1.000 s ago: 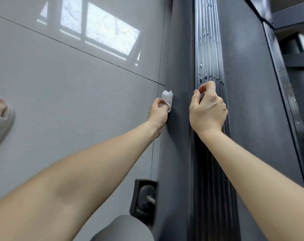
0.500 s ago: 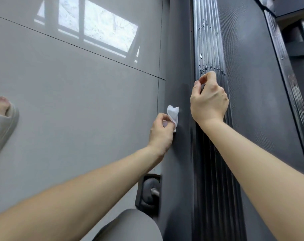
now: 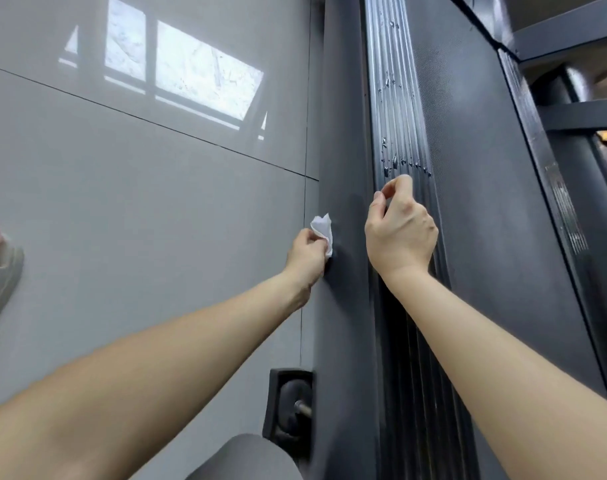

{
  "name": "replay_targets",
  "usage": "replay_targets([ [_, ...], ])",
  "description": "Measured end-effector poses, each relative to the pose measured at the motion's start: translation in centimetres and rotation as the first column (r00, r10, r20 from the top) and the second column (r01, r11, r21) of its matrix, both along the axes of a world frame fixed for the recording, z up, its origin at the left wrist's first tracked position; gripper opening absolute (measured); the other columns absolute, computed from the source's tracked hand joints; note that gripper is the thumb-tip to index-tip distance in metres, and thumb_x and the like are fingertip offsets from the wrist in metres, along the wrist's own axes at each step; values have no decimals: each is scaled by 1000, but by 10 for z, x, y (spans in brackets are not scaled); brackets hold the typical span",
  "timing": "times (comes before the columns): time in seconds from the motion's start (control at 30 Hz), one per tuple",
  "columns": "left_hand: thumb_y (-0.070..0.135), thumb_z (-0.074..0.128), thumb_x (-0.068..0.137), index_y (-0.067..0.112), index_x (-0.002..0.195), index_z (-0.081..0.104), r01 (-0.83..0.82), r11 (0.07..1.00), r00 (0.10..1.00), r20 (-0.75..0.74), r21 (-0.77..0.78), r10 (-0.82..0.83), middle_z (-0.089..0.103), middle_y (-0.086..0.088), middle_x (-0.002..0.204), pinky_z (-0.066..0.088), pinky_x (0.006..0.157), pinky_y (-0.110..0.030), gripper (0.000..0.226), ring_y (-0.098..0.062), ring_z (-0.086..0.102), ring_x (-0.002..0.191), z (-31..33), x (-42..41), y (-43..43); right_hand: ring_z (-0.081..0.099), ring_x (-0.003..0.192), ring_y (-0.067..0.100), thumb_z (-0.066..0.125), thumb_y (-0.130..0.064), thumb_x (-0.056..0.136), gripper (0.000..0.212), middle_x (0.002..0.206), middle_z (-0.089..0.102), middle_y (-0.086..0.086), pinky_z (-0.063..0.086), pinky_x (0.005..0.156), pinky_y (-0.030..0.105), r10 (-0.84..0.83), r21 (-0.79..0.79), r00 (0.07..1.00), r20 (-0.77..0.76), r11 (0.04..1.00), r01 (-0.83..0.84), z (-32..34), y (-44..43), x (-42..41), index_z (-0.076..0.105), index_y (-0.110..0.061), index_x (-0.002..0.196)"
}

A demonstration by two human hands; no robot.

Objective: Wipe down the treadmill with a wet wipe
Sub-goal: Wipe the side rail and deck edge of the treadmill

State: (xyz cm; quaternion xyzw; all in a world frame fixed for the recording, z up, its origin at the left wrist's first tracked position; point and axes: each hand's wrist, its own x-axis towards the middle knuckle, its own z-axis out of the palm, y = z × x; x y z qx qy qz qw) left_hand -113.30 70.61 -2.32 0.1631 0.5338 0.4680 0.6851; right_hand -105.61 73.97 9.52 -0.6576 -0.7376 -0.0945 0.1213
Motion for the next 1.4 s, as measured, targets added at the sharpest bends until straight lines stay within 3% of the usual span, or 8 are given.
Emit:
replay_targets([
  [0.13,55,44,104,23,110,63,182,955,975,167,-236,-144,69,0,103,51,73,-28,37,-19,64,87,-30,26,-69,51,60,27,53,-35,101,20,68,56,-4,30,61,34,7,-26,997,-82,1000,-9,1,-4,4,47,-16,96],
  [0.27,38,50,99,11,118,70,246,854,930,361,-459,-73,71,-13,108,54,90,-36,38,-32,67,96,-54,39,-75,41,51,12,59,-35,97,28,60,49,-5,27,58,34,-53,-60,987,-153,997,44,1,-5,6,41,-21,81],
  [0.37,46,45,101,25,89,61,165,912,960,273,-375,-61,61,-3,88,48,78,-31,29,-20,56,83,-35,16,-3,38,48,9,54,-35,95,29,55,41,-5,24,52,32,-107,-105,988,-111,990,96,4,-2,3,36,-22,76],
  [0.6,22,46,94,18,91,57,-21,986,996,79,-167,34,60,-1,86,41,64,-30,12,-20,52,75,-14,-34,132,34,47,9,52,-35,93,31,54,34,-5,28,48,25,-98,-140,992,-79,986,87,4,1,-1,33,-23,72],
  [0.7,37,47,100,27,94,65,111,967,978,198,-228,-66,74,3,94,56,82,-34,21,-18,68,87,-33,-26,102,34,46,10,58,-31,91,33,53,33,-6,28,48,22,-99,-120,991,-95,989,87,6,1,-2,34,-24,70],
  [0.87,15,46,102,16,74,53,322,846,901,413,-425,-136,57,0,52,39,40,-16,29,-14,53,47,-27,-7,39,34,46,14,61,-33,92,37,52,33,-7,32,47,28,-60,-65,989,-137,997,51,4,6,5,35,-25,68],
  [1.13,11,59,96,18,92,62,-67,998,998,-16,18,67,64,0,88,49,59,-23,9,-13,59,73,3,-47,143,37,46,13,69,-25,92,40,52,37,-4,28,48,26,-85,-97,990,-112,993,74,3,2,3,37,-20,68],
  [1.4,4,69,79,-4,105,70,282,954,899,375,-105,-225,65,-16,89,45,78,-40,28,-30,55,80,-43,-30,-6,38,47,21,61,-22,81,34,46,37,-3,34,53,34,-180,-210,977,-112,966,153,20,29,-9,36,-16,59],
])
